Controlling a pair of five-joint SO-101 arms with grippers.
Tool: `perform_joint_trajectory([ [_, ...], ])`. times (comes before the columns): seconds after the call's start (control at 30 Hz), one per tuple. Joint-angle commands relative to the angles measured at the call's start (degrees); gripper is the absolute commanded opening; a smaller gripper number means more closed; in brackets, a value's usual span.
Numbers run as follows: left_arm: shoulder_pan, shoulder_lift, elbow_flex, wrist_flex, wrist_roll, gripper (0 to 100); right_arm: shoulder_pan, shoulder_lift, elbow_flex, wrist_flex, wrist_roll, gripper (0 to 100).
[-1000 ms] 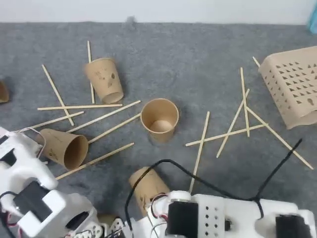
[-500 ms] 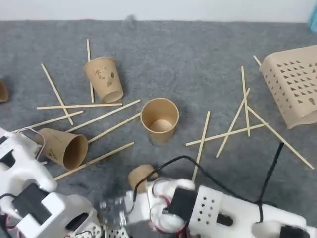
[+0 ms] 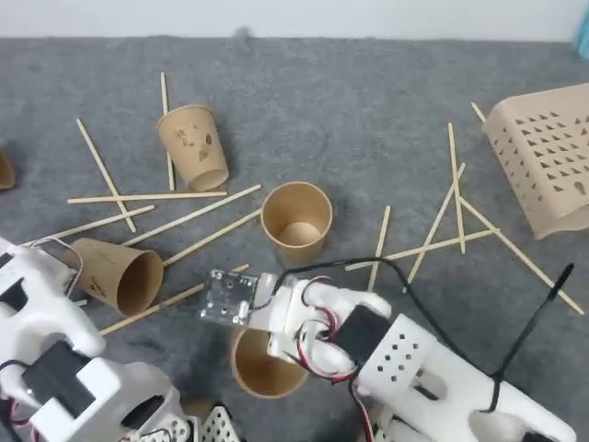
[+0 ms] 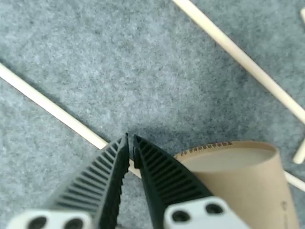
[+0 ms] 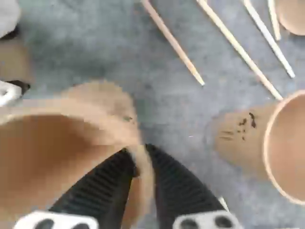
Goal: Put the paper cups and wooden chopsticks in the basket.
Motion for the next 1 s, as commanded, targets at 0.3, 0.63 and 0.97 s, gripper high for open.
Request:
perform_joint_trajectory([
  [0.3, 0.53, -0.35, -0.57, -0.97, 0.09, 1, 12.44, -1.54, -31.56, 23.43, -5.98, 0.6],
  [0.63, 0.53, -0.35, -0.57, -0.97, 0.09, 1, 50.86, -1.01, -51.69, 38.73, -3.34, 0.6],
  [0.97, 0.53, -0.35, -0.57, -0.97, 0.09, 1, 92.62, -0.92, -37.89, 38.55, 17.23, 0.6],
])
